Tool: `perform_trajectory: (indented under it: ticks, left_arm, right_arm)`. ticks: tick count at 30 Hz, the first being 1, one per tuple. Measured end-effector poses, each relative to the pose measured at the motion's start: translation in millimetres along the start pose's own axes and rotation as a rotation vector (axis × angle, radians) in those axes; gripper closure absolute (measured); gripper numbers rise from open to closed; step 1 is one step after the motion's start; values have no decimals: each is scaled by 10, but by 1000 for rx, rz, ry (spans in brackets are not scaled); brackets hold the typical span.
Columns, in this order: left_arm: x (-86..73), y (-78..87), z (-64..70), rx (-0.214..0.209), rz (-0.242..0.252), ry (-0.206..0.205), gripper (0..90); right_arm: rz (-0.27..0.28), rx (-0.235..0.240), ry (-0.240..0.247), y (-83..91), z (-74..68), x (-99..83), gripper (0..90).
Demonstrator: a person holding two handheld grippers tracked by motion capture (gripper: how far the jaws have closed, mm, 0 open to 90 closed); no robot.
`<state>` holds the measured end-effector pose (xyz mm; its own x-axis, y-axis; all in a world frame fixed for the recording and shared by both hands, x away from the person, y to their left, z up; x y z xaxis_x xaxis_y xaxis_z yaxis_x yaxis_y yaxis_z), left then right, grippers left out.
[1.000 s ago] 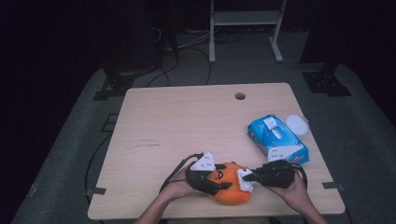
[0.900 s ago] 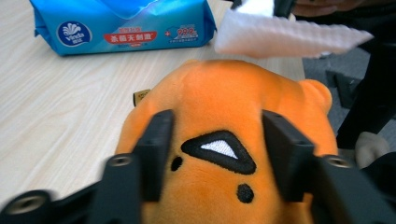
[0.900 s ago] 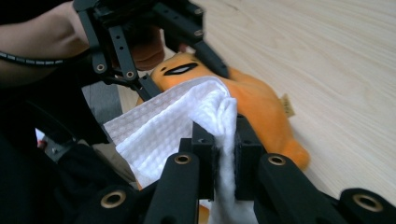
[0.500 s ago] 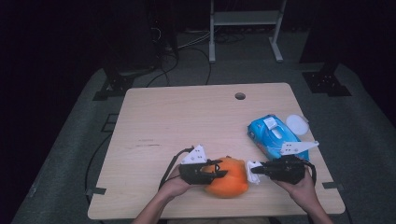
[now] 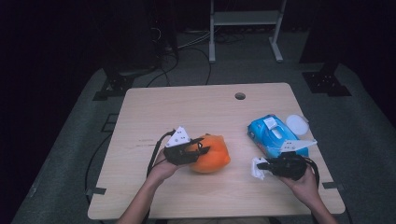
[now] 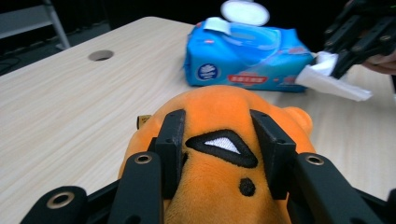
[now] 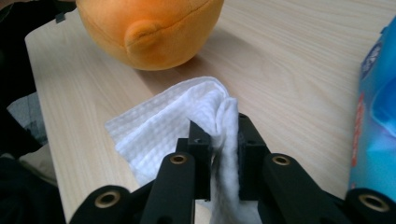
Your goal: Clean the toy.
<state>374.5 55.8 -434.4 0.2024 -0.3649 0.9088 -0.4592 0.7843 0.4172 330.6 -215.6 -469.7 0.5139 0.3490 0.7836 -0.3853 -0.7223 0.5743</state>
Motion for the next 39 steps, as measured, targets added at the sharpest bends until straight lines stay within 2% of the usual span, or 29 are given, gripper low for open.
perform_trajectory:
  ticks: [1,2,3,6,8,12,17,24,29,32,39]
  left_arm:
    - [0,0,0,0,0,0,599]
    - [-21,-10,-35,12,-7,-2,598]
    - [-34,-17,-57,21,-11,-4,598]
    - [-105,-46,-141,42,-21,10,591]
    - [-183,-75,-180,39,-34,29,582]
    - [-184,-67,-184,34,-33,31,553]
    - [-169,-58,-157,29,-35,24,502]
    - [-123,59,-155,22,-11,41,446]
    - [-66,236,-133,23,14,44,400]
    - [-74,304,-135,28,24,52,381]
    - [-139,388,-167,41,15,73,348]
  right_arm:
    - [0,0,0,0,0,0,775]
    - [3,-30,2,-1,30,1,740]
    - [3,-30,2,-1,30,1,740]
    - [13,-35,-8,-13,63,-20,664]
    - [23,-27,-14,-23,79,-27,634]
    - [40,-20,-22,-23,110,-17,574]
    - [54,-19,-19,8,105,11,561]
    - [54,-16,-15,18,69,17,544]
    - [63,-17,-13,14,52,52,531]
    - [60,-17,-8,4,41,51,524]
    - [63,-19,-13,22,66,41,512]
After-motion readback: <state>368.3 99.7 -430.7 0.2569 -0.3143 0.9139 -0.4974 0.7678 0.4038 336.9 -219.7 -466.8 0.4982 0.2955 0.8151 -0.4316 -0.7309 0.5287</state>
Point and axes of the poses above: each handheld gripper's, and its own axes: y roughly backward along the jaws, x roughly out of its top, z roughly to its right, the point moved 7 cm from there along -y, roughly forward along the jaws
